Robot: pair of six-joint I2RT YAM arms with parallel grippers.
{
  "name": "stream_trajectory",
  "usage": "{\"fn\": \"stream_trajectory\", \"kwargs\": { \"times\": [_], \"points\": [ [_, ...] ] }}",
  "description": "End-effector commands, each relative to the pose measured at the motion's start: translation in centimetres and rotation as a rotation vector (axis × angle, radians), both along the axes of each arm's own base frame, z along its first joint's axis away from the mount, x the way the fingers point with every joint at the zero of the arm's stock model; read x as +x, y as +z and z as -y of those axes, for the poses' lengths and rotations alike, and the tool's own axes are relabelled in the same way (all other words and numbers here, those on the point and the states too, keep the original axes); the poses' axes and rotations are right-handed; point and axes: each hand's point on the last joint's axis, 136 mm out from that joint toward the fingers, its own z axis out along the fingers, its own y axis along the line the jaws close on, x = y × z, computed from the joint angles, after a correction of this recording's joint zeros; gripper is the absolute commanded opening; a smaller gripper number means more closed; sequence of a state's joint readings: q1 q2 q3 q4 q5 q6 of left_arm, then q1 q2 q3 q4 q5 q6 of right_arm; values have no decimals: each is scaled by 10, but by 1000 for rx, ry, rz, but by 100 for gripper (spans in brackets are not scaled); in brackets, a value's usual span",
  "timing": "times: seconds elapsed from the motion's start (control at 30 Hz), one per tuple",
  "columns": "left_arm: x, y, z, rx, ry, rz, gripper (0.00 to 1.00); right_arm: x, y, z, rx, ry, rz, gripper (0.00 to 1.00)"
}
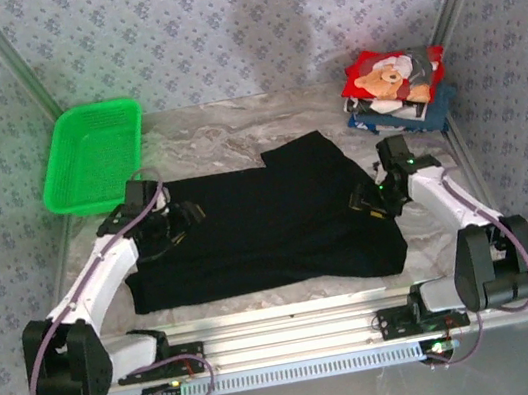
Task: Fold and stack the t-shirts
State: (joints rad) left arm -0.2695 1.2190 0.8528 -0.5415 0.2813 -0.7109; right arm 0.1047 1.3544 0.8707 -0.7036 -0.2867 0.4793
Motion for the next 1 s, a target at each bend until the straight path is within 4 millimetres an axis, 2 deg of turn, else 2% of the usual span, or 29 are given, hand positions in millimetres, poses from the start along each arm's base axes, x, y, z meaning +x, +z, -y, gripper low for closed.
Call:
{"fn": "stream_trajectory", "kwargs": {
  "times": [0.0,0.1,0.17,0.37,0.63,0.97],
  "points": [
    [4,13,30,-17,-134,57,62,1,-7,-19,4,198,-1,52],
    [5,12,47,-33,-188,68,62,12,-17,-31,-28,303,-9,53],
    [5,13,52,-28,-204,76,62,20,-18,-42,-53,381,3,53],
    [-2,13,50,-7,-220,76,62,28,-28,-66,-152,606,24,54],
    [-15,10,45,0,-220,66,62,26,-44,-64,-233,754,-13,54],
    [-27,-5,41,5,-204,33,62,12,-53,-67,-166,814,-11,52]
  ]
}}
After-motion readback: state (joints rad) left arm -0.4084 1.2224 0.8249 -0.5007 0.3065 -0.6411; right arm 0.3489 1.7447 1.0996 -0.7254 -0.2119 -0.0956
